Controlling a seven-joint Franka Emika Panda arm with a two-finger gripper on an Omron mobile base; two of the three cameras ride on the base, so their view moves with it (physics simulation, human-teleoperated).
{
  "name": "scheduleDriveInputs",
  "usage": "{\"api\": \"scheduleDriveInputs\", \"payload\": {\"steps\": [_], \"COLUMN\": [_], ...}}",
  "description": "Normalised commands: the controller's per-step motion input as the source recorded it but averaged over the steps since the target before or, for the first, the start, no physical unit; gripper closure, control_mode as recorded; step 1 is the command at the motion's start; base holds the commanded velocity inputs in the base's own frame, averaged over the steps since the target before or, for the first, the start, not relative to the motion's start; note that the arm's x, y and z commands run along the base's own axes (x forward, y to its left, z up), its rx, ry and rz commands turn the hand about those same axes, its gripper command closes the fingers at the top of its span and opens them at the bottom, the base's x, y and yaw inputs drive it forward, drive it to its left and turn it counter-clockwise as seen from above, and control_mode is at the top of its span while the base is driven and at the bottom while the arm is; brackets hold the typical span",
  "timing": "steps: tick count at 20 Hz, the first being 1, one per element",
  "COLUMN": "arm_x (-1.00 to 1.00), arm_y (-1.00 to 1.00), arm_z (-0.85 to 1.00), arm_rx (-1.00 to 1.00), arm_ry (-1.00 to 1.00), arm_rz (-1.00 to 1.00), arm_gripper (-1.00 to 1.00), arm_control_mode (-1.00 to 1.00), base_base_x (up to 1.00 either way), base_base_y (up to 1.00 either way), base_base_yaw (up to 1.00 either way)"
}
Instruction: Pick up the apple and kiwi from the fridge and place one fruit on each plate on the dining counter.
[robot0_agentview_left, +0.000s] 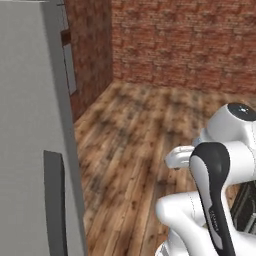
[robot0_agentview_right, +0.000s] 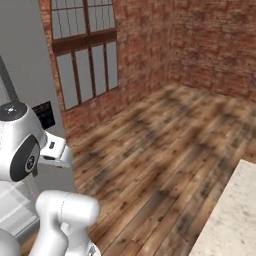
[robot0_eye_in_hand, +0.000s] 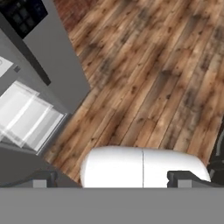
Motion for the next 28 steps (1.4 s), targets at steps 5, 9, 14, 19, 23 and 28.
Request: {"api": "scheduleDriveInputs", "payload": {"steps": [5,9,14,19,23,28], "arm_x": [0.0,0.0,0.0,0.0,0.0,0.0], "arm_y": [0.0,0.0,0.0,0.0,0.0,0.0], "arm_z": [0.0,0.0,0.0,0.0,0.0,0.0], "arm_rx": [0.0,0.0,0.0,0.0,0.0,0.0], "arm_ry": [0.0,0.0,0.0,0.0,0.0,0.0], "arm_rz": [0.0,0.0,0.0,0.0,0.0,0.0], "arm_gripper": [-1.0,-1.0,-1.0,-1.0,-1.0,-1.0], "arm_control_mode": [1.0,1.0,1.0,1.0,1.0,1.0], "base_base_x": [0.93,1.0,1.0,1.0,0.76,0.15], "base_base_y": [-0.52,-0.1,0.44,0.12,-0.02,0.06], "base_base_yaw": [0.16,-0.09,-0.5,-0.35,-0.06,0.64]}}
